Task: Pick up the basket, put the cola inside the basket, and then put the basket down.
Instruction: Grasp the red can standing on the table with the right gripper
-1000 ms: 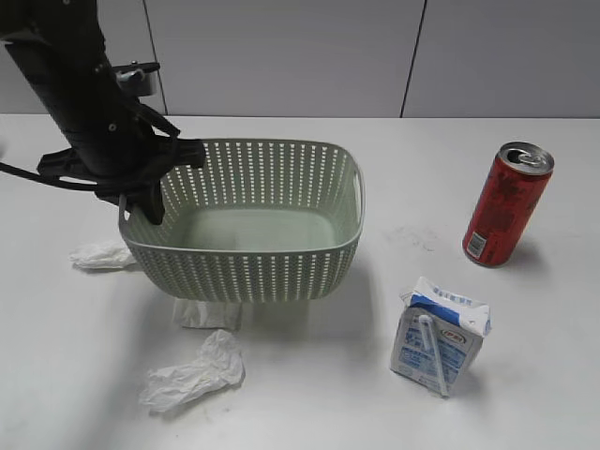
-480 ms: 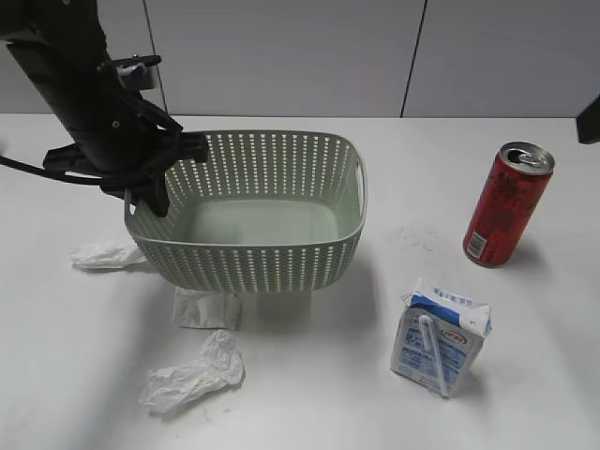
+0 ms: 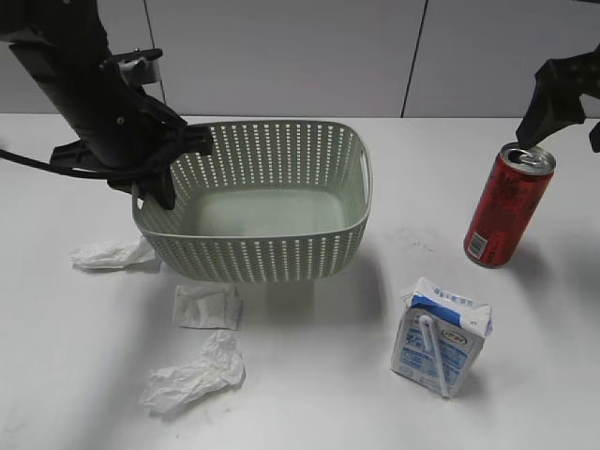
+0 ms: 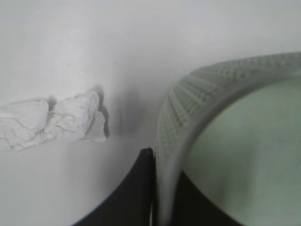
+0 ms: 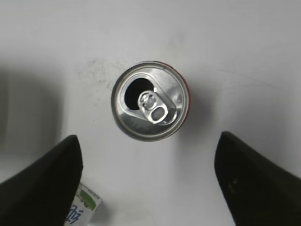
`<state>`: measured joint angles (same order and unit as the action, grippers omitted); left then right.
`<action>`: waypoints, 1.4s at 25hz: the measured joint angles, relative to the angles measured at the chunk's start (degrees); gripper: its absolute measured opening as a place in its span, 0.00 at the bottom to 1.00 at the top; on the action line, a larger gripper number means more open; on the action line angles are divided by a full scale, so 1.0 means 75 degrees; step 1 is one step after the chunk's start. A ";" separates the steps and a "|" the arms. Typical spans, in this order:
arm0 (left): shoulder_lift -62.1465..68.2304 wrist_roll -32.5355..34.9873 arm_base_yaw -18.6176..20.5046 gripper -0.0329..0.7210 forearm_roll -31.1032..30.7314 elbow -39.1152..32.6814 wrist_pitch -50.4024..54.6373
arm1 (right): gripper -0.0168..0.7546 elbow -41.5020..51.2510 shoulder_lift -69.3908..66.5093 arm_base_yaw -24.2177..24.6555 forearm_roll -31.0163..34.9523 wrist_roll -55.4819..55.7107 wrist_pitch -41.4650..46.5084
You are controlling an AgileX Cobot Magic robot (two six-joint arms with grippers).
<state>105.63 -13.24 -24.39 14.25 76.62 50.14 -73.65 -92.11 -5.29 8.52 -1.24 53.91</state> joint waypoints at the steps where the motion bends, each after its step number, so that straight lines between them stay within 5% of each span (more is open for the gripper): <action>1: 0.0000 0.0000 0.0000 0.05 0.0026 0.0000 -0.0016 | 0.89 -0.0039 -0.0157 0.0000 -0.0056 0.0008 -0.0006; 19: 0.0000 0.0000 0.0000 0.05 0.0058 0.0000 -0.0183 | 0.88 -0.0314 -0.0924 -0.0242 -0.0575 0.0377 -0.0562; 35: 0.0000 0.0000 -0.0007 0.05 0.0027 0.0000 -0.0228 | 0.85 -0.0314 -0.1426 -0.0242 -0.0172 0.0412 -0.0776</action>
<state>105.63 -13.24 -24.45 14.45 76.62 48.44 -76.00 -102.80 -7.10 7.23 1.85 48.09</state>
